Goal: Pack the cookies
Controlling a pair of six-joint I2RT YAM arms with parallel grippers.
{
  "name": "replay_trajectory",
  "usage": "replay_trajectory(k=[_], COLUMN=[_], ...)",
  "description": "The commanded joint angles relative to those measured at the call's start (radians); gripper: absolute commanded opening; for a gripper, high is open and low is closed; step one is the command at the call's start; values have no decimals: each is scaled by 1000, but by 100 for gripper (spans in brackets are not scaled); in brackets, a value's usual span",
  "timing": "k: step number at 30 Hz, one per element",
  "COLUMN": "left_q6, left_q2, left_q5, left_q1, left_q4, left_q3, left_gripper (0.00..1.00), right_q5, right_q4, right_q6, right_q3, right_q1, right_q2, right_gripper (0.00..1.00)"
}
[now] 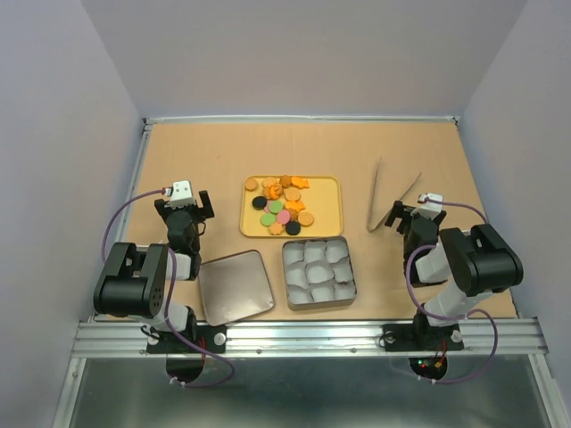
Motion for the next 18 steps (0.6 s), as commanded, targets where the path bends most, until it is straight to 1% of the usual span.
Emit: replay_trajectory(k=[1, 2, 3, 4, 5, 6, 7, 8, 9, 10, 11, 12, 14, 15, 16, 17, 18], left_q6=[17, 17, 17, 17, 17, 18, 17, 17, 17, 17, 17, 17, 17, 17, 17, 15, 17], left_q2=[-23, -23, -23, -23, -21, -23, -21, -23, -23, -23, -23, -23, -23, -23, -23, -23, -21], left_q5=[-6, -4, -4, -4, -4, -4, -4, -4, -4, -4, -4, -4, -4, -4, -4, -4, -4], left_q1=[3, 3, 3, 4, 4, 4, 4, 3, 3, 3, 4, 3, 3, 4, 3, 3, 3], left_q4=[262, 262, 261, 261, 262, 261, 262, 261, 262, 261, 261, 262, 262, 261, 261, 262, 262], left_q3=[2, 2, 2, 2, 2, 4, 2, 2, 2, 2, 2, 2, 2, 2, 2, 2, 2], left_gripper=[99, 99, 99, 99, 99, 99, 99, 99, 99, 99, 99, 99, 99, 99, 99, 99, 99], right_q5=[32, 14, 19, 84, 144, 155, 137, 111, 39, -9, -53, -132, -245, -358, -398, -388, -339], right_q4=[109, 106, 27, -76, -198, -382, -476, -576, -747, -812, -886, -978, -1107, -1192, -1243, -1288, -1401], right_q6=[7, -8, -8, 6, 27, 34, 47, 76, 171, 172, 304, 410, 463, 503, 535, 563, 573], right_q3=[19, 19, 45, 45, 123, 174, 218, 336, 391, 437, 485, 540, 629, 690, 711, 723, 735], right_q1=[-7, -7, -3, 8, 8, 8, 8, 8, 8, 8, 8, 5, 6, 6, 8, 8, 17], right_q2=[-20, -35, -87, -150, -210, -312, -357, -398, -470, -471, -513, -523, -505, -490, -470, -457, -442], right_gripper=[100, 100, 100, 100, 100, 100, 100, 100, 100, 100, 100, 100, 100, 100, 100, 100, 100])
